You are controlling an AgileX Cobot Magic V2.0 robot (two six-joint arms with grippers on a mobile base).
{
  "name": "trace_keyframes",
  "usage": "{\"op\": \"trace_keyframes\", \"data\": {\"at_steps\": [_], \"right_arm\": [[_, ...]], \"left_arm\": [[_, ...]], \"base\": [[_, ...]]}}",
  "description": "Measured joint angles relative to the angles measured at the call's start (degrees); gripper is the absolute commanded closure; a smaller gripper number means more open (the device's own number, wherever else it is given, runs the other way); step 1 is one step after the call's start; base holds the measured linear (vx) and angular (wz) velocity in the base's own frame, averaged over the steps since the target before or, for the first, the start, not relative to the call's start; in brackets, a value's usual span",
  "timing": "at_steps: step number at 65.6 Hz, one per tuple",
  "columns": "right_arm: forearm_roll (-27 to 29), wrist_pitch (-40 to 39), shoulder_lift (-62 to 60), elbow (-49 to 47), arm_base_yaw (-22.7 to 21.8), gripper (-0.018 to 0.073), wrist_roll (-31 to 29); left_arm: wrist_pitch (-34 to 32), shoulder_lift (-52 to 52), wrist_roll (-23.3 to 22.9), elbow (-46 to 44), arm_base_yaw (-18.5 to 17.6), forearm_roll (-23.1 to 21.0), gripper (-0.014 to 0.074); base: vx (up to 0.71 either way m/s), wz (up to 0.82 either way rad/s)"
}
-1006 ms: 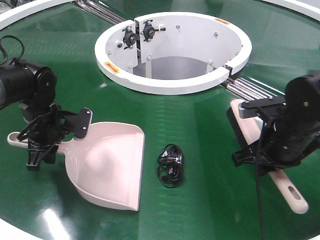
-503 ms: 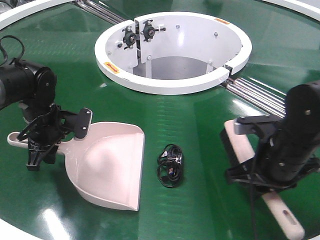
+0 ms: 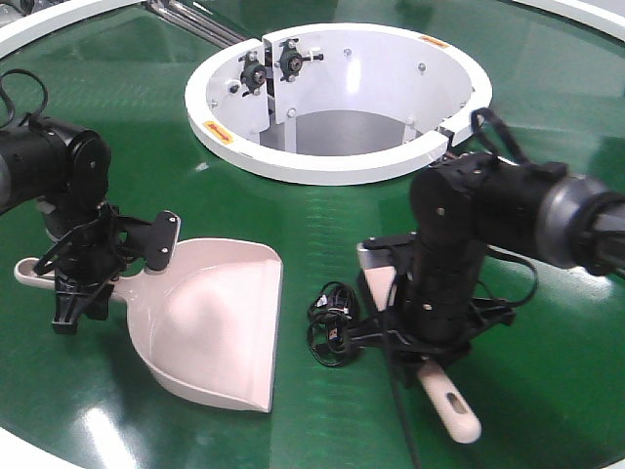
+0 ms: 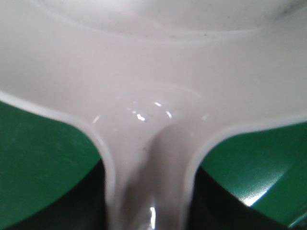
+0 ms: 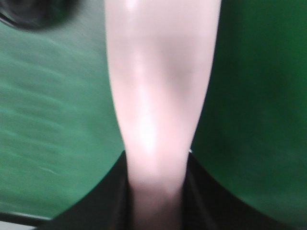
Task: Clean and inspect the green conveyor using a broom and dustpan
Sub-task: 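Sweep the black cable into the dustpan with the held brush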
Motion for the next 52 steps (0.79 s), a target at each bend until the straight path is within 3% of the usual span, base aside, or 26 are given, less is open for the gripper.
{"op": "trace_keyframes", "data": {"at_steps": [21,37,52], "right_arm": [[7.2,0.1,7.9,-9.2,4.9,0.0564,-0.2],[15.0,0.3,15.4,-19.0,10.1,0.0564,-4.7],[16.7,0.4,17.3,-27.1,12.3,0.0564,-5.8]], "left_arm": [[0.0,0.0,0.0,0.0,0.0,0.0,0.0603],[0.0,0.0,0.0,0.0,0.0,0.0,0.0603],[0.0,0.0,0.0,0.0,0.0,0.0,0.0603]], "base": [[0.00,0.00],[0.00,0.00],[0.00,0.00]]}}
